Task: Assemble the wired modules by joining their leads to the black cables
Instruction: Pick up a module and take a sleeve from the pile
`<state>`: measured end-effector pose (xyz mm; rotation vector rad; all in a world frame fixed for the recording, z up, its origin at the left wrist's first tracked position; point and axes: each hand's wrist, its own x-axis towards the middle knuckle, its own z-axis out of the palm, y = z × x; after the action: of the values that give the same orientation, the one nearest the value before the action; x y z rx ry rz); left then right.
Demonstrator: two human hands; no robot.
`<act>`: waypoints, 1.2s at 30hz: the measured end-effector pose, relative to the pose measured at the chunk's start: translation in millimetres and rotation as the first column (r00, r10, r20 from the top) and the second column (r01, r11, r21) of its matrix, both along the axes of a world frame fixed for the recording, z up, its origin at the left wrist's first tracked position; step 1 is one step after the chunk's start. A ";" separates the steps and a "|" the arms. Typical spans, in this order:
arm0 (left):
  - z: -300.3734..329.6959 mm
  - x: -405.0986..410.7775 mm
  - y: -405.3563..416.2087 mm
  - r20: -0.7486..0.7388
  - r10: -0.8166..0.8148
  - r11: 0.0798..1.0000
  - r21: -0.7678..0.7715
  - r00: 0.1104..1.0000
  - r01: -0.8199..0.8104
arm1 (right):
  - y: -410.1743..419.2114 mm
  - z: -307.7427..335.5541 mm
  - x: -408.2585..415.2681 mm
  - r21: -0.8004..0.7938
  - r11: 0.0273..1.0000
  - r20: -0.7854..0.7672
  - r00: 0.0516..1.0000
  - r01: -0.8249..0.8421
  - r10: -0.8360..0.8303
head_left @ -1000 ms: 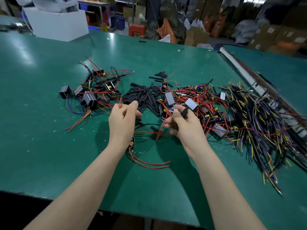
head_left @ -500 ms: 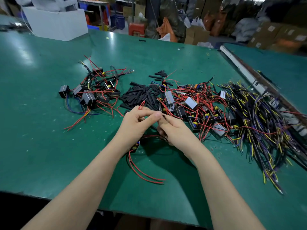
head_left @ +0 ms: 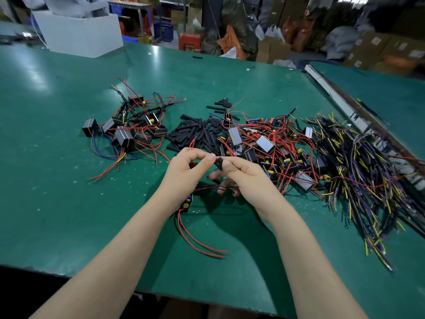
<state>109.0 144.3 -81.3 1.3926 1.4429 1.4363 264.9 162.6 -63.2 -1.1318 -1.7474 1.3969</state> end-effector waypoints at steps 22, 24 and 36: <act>-6.2 -5.2 5.7 0.075 0.138 0.989 -0.061 0.988 -0.134 | 9.3 -2.3 9.3 0.108 0.962 0.028 0.967 0.249 -0.253; -8.4 -5.8 7.5 0.088 0.160 0.986 -0.066 0.983 -0.154 | 8.5 -2.1 7.6 0.070 0.972 -0.005 0.974 0.226 -0.226; -4.5 -2.5 7.5 0.143 0.115 0.990 -0.098 0.983 -0.102 | 8.6 4.2 13.9 -0.010 0.972 0.011 0.972 0.233 -0.233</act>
<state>106.4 151.9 -85.8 1.1419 1.4874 1.4904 278.8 171.1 -59.1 -1.3057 -1.5570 1.2612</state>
